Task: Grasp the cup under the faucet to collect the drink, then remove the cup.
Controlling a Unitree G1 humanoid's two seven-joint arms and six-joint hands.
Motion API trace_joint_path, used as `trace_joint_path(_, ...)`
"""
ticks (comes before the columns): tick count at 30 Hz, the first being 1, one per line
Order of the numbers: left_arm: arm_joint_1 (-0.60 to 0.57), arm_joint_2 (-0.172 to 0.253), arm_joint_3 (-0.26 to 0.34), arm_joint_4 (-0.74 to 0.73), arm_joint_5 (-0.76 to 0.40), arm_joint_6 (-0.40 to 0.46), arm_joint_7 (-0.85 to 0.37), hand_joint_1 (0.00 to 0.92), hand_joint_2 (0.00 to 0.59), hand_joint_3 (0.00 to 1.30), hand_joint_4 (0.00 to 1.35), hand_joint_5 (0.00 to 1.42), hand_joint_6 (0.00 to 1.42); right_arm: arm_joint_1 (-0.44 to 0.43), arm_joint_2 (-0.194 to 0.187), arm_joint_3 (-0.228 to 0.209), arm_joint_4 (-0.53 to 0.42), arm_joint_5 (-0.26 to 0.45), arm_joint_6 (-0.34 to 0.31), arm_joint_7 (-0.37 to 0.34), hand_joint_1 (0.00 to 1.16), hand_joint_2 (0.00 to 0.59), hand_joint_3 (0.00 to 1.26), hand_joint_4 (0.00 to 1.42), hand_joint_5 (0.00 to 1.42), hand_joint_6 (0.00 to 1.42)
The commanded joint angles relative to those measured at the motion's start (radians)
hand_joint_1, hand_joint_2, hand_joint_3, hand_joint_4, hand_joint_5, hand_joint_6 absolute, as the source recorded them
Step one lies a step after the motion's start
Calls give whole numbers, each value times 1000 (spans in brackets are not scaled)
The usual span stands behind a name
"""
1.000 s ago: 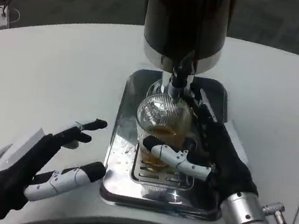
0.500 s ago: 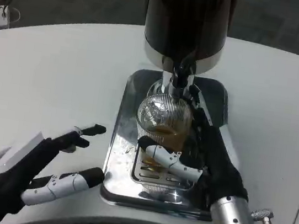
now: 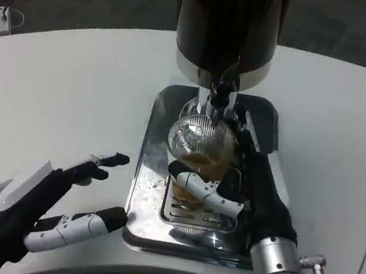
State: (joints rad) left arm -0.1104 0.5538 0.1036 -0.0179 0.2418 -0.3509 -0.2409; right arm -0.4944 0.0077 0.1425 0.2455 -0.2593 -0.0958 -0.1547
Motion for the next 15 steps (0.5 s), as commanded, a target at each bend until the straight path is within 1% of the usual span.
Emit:
trace_joint_path(1, 51, 20, 10, -49, 1, 20, -16, 0, 32, 214, 132, 203, 224, -18, 19, 8, 24, -8, -30, -21, 838, 195, 0, 75, 122, 87)
trace_joint_path(10, 144, 24, 33, -153, -5, 79, -35, 0, 31, 193, 99, 173, 209, -31, 41, 23, 64, -38, -46, -59, 839, 195, 0, 78, 128, 82)
trace_joint_path(15, 196, 21, 46, -213, -13, 110, -54, 0, 30, 190, 92, 163, 195, -41, 51, 30, 90, -43, -56, -83, 843, 188, 5, 107, 157, 95)
